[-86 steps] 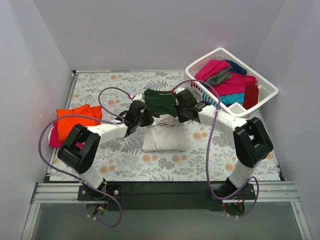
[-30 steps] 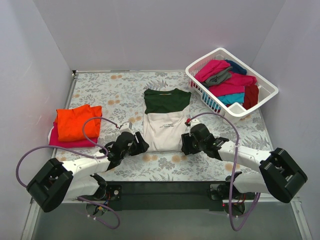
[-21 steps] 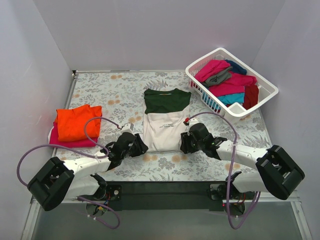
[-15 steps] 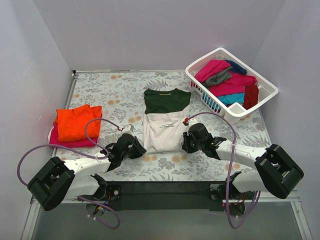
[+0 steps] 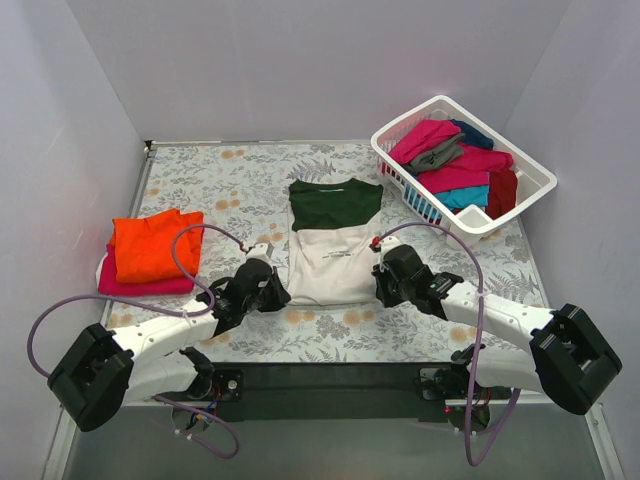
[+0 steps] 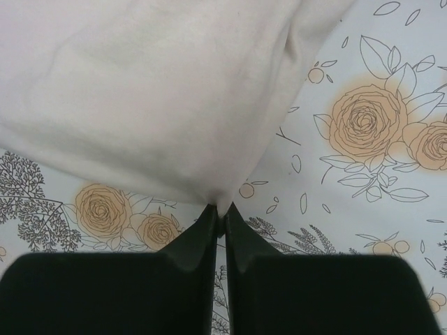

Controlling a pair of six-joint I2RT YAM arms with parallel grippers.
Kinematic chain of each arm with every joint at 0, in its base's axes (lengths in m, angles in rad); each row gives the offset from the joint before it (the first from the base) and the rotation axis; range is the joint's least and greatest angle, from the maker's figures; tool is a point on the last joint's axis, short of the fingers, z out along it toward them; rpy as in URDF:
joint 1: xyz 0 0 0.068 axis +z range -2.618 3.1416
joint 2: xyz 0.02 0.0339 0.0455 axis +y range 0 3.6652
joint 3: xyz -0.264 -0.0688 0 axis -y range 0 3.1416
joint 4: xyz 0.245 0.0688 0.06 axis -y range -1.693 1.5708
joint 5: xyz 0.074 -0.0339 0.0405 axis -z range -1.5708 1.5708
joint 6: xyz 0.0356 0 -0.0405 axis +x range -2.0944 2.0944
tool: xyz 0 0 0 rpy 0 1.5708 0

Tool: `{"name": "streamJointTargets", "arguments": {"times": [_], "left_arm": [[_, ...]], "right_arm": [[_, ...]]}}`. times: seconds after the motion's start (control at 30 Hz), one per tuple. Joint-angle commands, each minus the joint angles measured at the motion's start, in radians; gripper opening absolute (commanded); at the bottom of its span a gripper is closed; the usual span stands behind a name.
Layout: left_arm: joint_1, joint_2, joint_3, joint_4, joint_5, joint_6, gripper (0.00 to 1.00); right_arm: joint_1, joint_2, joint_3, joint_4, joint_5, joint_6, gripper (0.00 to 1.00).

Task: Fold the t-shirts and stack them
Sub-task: Fold the tshirt

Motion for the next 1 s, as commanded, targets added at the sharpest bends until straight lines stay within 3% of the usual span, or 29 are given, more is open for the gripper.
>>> {"name": "streamJointTargets", "arguments": {"times": [0.0, 0.23, 0.27, 0.3, 0.33, 0.4, 0.43, 0.47, 0.6, 0.7, 0.97], "left_arm": [[0.000, 0.004, 0.016, -0.111, -0.017, 0.037, 0.00], [0.000, -0.076, 0.014, -0.175, -0.081, -0.009, 0.02], [-0.001, -0.084, 0.016, -0.183, -0.086, -0.019, 0.08], [0.000, -0.091, 0.013, -0.186, -0.086, -0.022, 0.21], [0.000, -0.104, 0.010, -0.184, -0.079, -0.026, 0.30], [0.000, -0.119, 0.007, -0.174, -0.060, -0.036, 0.38], [-0.001, -0.122, 0.008, -0.168, -0.048, -0.035, 0.47], [-0.001, -0.127, 0.017, -0.164, -0.040, -0.035, 0.49], [-0.001, -0.130, 0.046, -0.108, -0.069, -0.010, 0.56], [0.000, -0.055, 0.101, -0.050, -0.100, 0.016, 0.58], [0.072, 0.284, 0.312, 0.125, -0.086, 0.169, 0.58]], "right_arm": [[-0.009, -0.003, 0.038, -0.120, 0.034, -0.055, 0.01], [-0.010, -0.026, 0.034, -0.140, 0.052, -0.031, 0.01], [-0.010, -0.026, 0.037, -0.146, 0.056, -0.029, 0.01], [-0.010, -0.025, 0.041, -0.147, 0.051, -0.028, 0.01], [-0.010, -0.028, 0.044, -0.149, 0.043, -0.024, 0.10], [-0.012, -0.034, 0.050, -0.152, 0.031, -0.018, 0.23], [-0.010, -0.046, 0.051, -0.152, 0.013, -0.014, 0.36], [-0.010, -0.055, 0.055, -0.155, -0.001, -0.012, 0.40], [-0.010, -0.136, 0.078, -0.158, -0.020, -0.001, 0.55], [-0.013, -0.181, 0.118, -0.152, 0.029, -0.001, 0.60], [-0.103, -0.002, 0.268, -0.016, 0.028, -0.061, 0.59]]}}
